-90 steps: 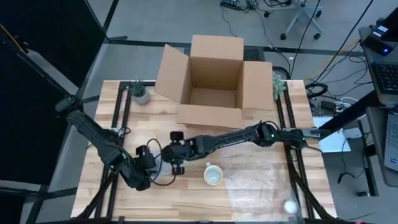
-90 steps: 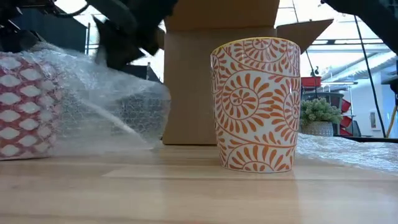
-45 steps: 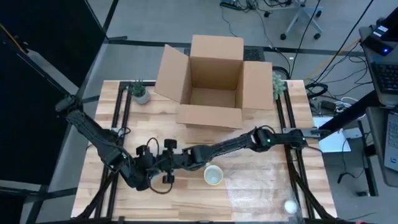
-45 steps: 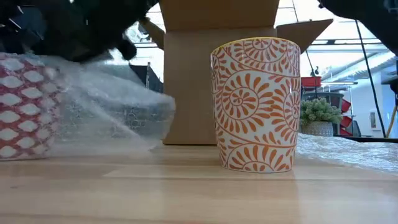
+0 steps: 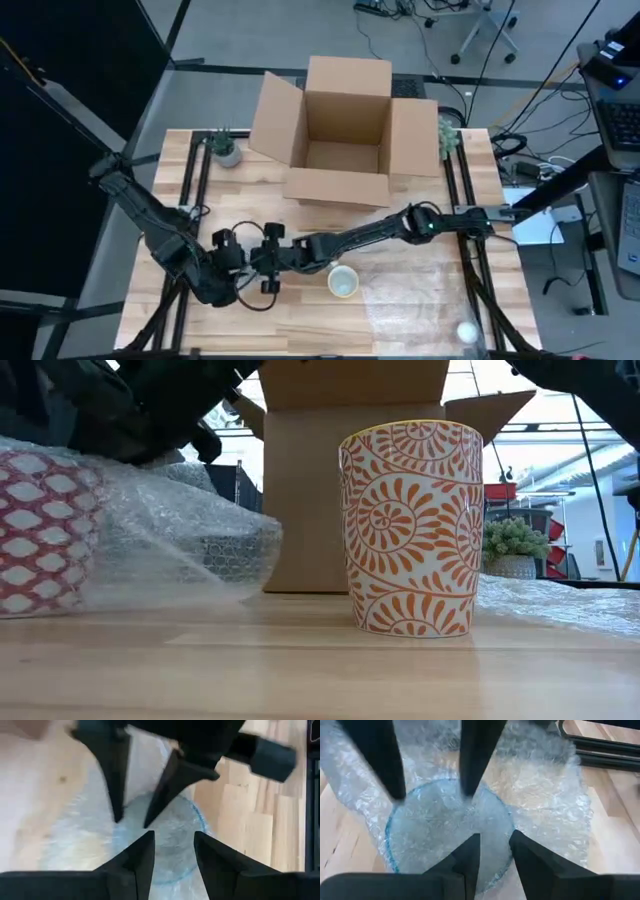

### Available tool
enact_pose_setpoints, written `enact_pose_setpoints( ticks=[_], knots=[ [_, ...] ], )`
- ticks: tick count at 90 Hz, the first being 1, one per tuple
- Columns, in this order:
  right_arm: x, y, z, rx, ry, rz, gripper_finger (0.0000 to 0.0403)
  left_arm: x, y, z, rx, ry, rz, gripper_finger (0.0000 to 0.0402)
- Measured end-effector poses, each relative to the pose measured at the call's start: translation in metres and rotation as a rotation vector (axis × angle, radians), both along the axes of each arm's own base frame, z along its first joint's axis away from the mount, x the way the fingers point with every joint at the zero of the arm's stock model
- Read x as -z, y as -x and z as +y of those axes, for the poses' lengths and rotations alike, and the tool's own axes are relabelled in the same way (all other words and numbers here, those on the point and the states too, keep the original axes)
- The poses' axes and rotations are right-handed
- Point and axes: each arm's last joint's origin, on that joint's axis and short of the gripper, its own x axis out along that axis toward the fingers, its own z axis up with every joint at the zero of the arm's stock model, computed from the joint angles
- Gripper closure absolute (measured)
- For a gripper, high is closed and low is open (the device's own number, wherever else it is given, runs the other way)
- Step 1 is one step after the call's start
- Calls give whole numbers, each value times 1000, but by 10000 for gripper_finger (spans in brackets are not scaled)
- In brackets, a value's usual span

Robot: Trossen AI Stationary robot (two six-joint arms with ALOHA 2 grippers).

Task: Wrap mug
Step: Wrap the red mug with the bubble wrap

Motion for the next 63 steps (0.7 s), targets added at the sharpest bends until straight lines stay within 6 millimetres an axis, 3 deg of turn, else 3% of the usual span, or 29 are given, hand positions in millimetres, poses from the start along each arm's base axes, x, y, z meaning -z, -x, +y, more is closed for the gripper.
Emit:
enact_pose_setpoints(
  ticks=[9,20,49,63],
  knots=[
    [0,0,0,0,0,-1,300,-9,8,2,-55,-26,27,274],
    [1,0,0,0,1,0,300,-5,23,2,-155,-34,96,274],
    [1,0,1,-10,8,1,300,26,68,-15,-295,21,133,274],
    [1,0,1,-12,7,0,300,49,78,-14,-318,12,131,274]
  ],
)
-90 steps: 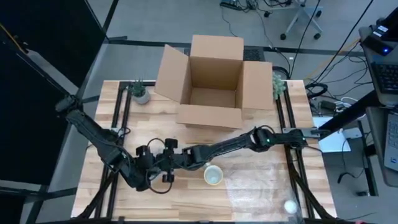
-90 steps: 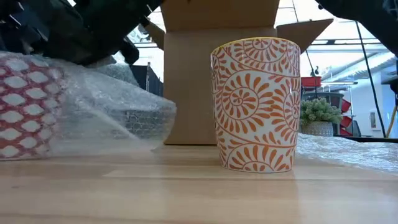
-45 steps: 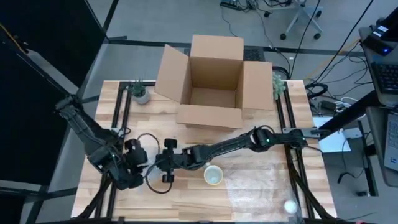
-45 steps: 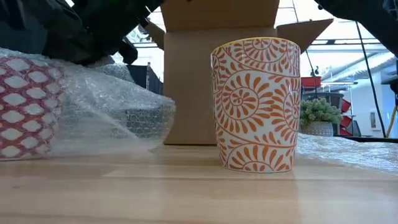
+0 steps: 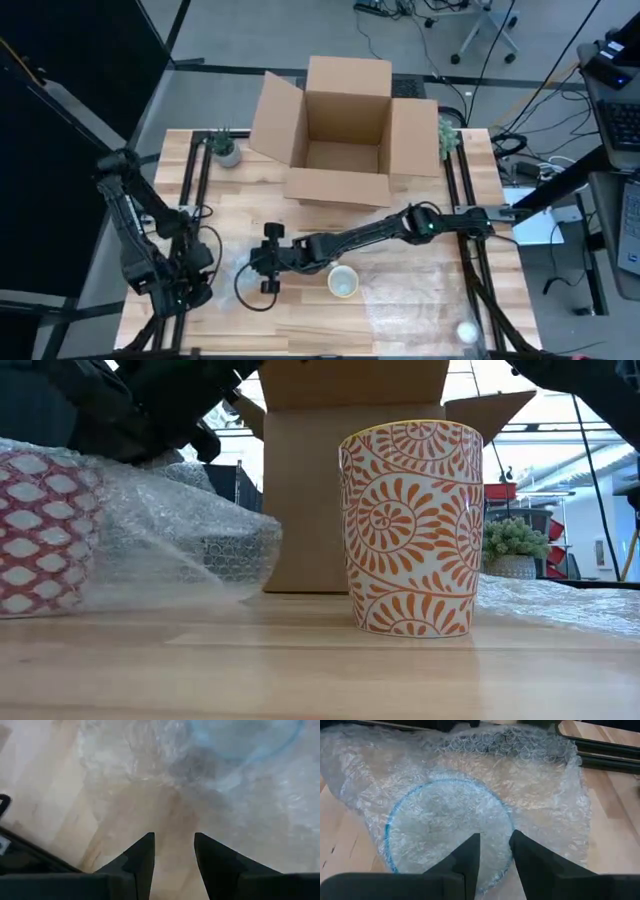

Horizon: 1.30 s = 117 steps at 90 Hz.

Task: Wrap mug
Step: Wrap the red mug with the bubble wrap

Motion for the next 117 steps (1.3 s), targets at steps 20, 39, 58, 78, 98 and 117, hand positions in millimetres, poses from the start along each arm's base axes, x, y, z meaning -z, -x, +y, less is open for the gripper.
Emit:
enact_pose_setpoints(
  ticks=[20,39,58,78,98,117],
  knots=[
    [0,0,-1,1,-2,-2,300,-6,-12,-3,34,-69,-359,274],
    [0,-1,-1,-3,-6,-8,300,8,-24,2,9,-85,-410,274],
    [0,-1,-1,1,-10,-9,300,32,-41,8,-29,-36,-444,274],
    [-16,5,2,-28,9,-10,300,36,-42,12,-40,-41,-429,274],
    [-62,13,9,-45,-18,-151,300,39,-41,12,-35,-17,-379,274],
    [-28,0,14,-39,-34,-153,300,39,-41,11,-30,-11,-369,274]
  ],
)
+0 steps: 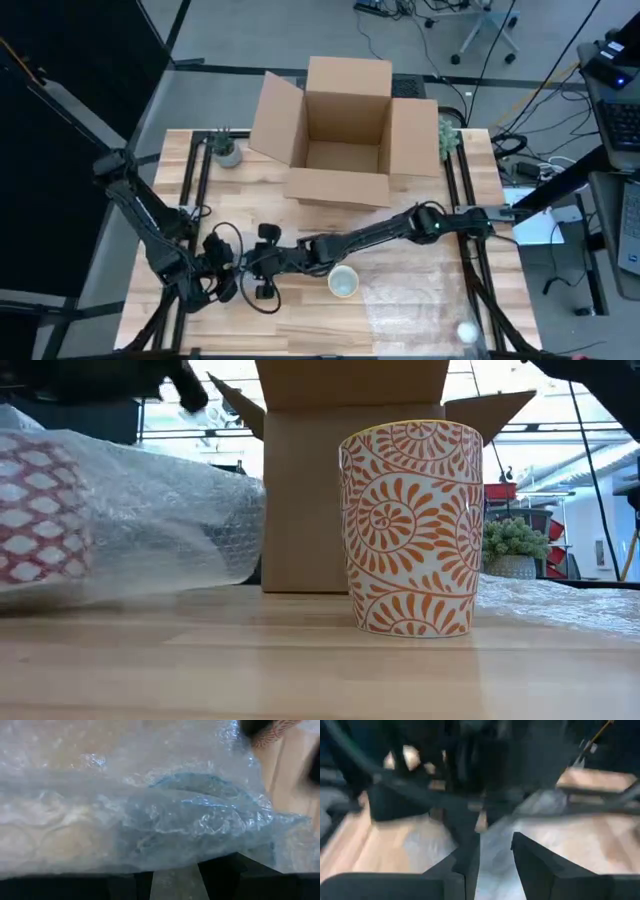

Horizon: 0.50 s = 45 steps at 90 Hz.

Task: Wrap mug
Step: Wrap the red mug with the bubble wrap

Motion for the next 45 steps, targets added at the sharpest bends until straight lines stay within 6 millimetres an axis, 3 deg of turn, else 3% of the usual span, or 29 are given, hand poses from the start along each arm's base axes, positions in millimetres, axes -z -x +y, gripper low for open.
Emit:
enact_pose_setpoints(
  ticks=[9,45],
  knots=[
    [13,-1,-1,14,-7,49,300,0,0,0,0,-3,-3,274],
    [24,4,-1,22,18,141,300,-15,-4,-7,56,-10,-7,274]
  ],
)
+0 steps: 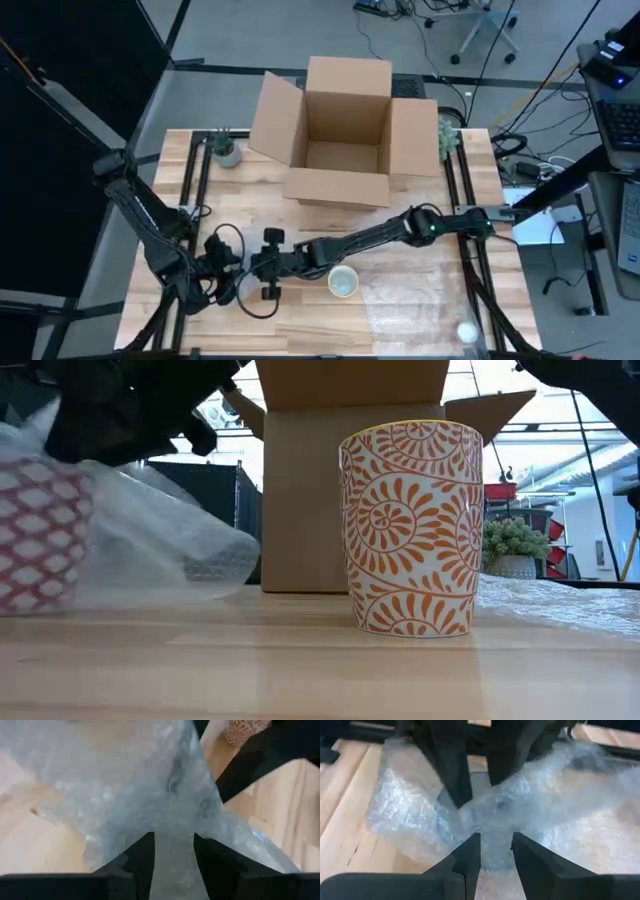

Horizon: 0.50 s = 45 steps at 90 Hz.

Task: Wrap mug
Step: Wrap the red mug with the bubble wrap

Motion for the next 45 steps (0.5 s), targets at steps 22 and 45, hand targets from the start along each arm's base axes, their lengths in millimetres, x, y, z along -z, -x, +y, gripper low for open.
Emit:
enact_pose_setpoints(
  ticks=[22,45],
  knots=[
    [-1,0,0,2,-5,-7,300,-17,0,-1,13,1,36,274],
    [-1,0,0,-4,-1,-7,300,-47,-1,0,38,-80,54,274]
  ],
)
